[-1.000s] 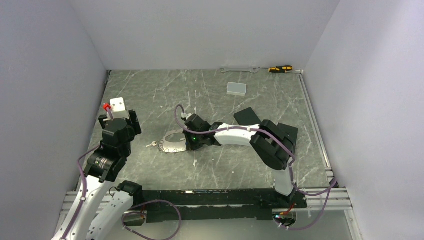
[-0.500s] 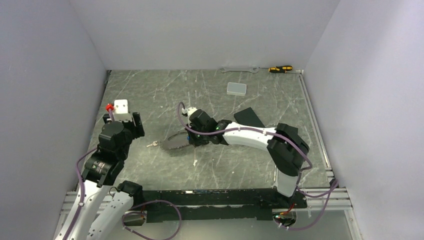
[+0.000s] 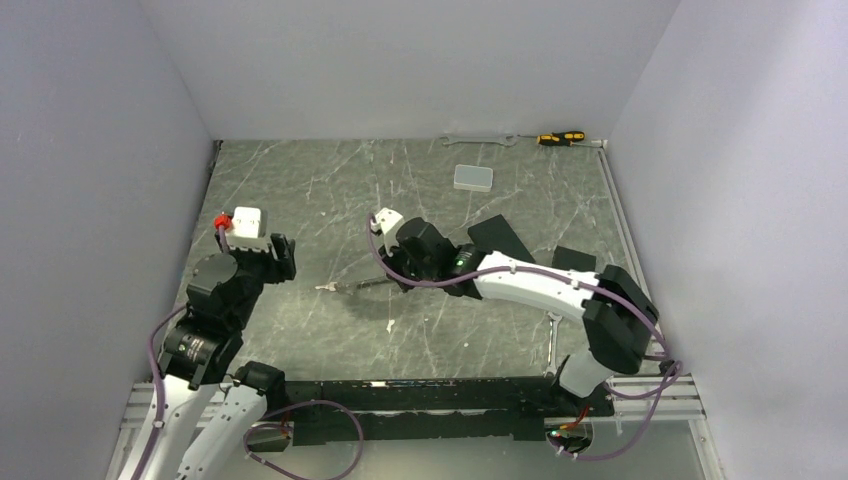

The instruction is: Put the keys on the keyring

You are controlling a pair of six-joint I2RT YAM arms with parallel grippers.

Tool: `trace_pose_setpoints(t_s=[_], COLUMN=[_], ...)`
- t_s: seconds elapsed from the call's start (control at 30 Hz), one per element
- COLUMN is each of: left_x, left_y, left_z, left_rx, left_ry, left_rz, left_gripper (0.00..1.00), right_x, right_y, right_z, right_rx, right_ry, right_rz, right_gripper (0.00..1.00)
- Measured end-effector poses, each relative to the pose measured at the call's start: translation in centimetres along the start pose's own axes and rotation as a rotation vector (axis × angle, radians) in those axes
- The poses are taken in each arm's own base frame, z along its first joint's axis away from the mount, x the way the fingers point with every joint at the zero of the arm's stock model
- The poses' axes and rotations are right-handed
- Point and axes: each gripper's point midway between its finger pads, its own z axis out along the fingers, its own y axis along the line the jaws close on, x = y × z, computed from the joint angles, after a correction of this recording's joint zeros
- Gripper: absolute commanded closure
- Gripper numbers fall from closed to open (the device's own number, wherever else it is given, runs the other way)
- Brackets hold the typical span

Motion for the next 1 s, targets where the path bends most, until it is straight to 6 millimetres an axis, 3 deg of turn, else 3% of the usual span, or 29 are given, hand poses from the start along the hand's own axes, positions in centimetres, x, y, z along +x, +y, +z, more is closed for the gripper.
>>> trace_pose_setpoints(t_s=[0.33,0.67,0.83,1.0], left_x=[-0.4,-0.7,-0.7,-0.9], left_y=[-3.3,-10.4,-13.8,-16.0], left_z=[-0.7,-1.7,-3.2,-5.1], left_rx=[0.200,0.612,0.851,1.034], left_ry=[-0.044,-0.045,-0.024,-0.040], left_rz=[0.016,0.024,0.009,-0.019], left_gripper=[0.33,0.36,0.41,0.42], right_x=[-3.3,-6.7,-8.2,-9.5], right_y=[-0.1,2.3,3.8,5.1], right_z=[-5.4,-10.5,-13.1,-15.8], right_rx=[-0.005,-0.133,-0.207,-0.271], right_ry=[-0.201,-0.410,-0.496,-0.584], right_rz=[-0.115,-0.221,-0.258,-0.283], right_gripper=[1.00,1.00,1.00,1.00])
